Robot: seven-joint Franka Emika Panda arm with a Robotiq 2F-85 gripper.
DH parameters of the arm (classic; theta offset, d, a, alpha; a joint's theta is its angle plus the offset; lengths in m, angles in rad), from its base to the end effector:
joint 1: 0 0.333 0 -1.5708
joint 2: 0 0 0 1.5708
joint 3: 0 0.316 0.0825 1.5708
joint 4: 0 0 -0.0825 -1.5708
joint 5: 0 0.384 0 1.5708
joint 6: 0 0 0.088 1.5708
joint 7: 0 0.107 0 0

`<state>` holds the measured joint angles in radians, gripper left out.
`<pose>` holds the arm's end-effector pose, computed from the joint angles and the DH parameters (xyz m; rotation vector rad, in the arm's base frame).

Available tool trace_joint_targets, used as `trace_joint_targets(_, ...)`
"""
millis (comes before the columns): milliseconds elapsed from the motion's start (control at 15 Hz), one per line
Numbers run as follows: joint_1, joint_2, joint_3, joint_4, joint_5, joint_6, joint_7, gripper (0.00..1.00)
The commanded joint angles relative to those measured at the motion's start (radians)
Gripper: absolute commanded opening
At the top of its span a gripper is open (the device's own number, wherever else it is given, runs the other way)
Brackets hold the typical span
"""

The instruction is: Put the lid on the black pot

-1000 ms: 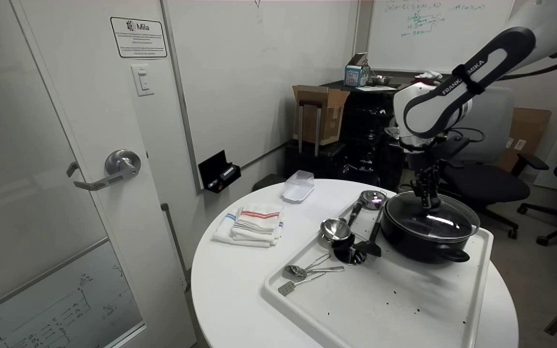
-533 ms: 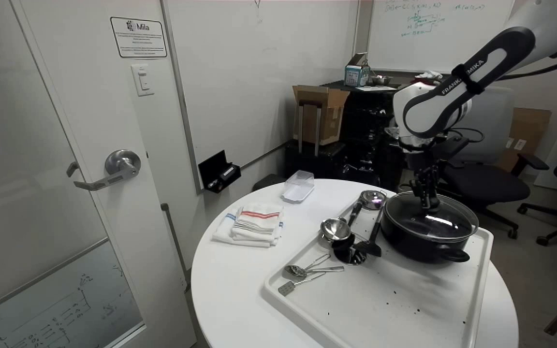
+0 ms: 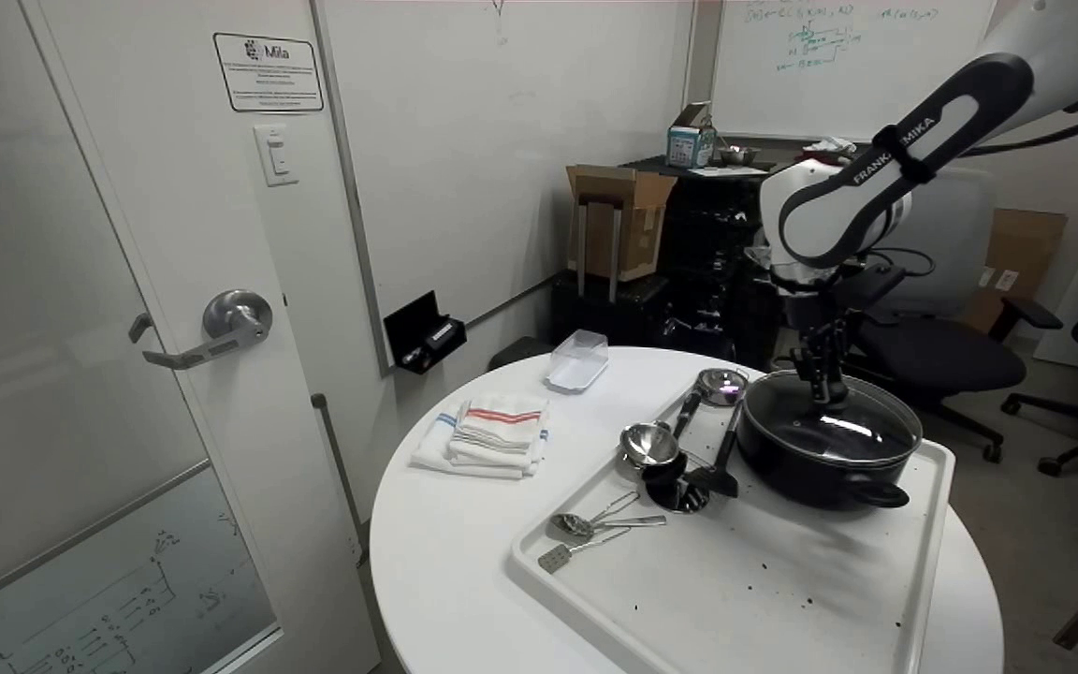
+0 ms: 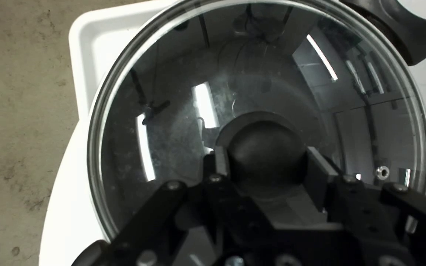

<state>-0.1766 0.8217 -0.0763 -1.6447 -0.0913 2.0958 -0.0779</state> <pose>0.6154 -0.1606 0.1096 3.0145 -0.1517 -0.5889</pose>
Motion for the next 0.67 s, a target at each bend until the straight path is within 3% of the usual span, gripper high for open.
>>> trace_joint_targets(0, 0.001, 0.012, -0.001, 0.034, 0.025, -0.005, 0.004, 0.25)
trace_joint_targets(600, 0.0, 0.021, 0.004, 0.042, 0.03, -0.007, 0.001, 0.25)
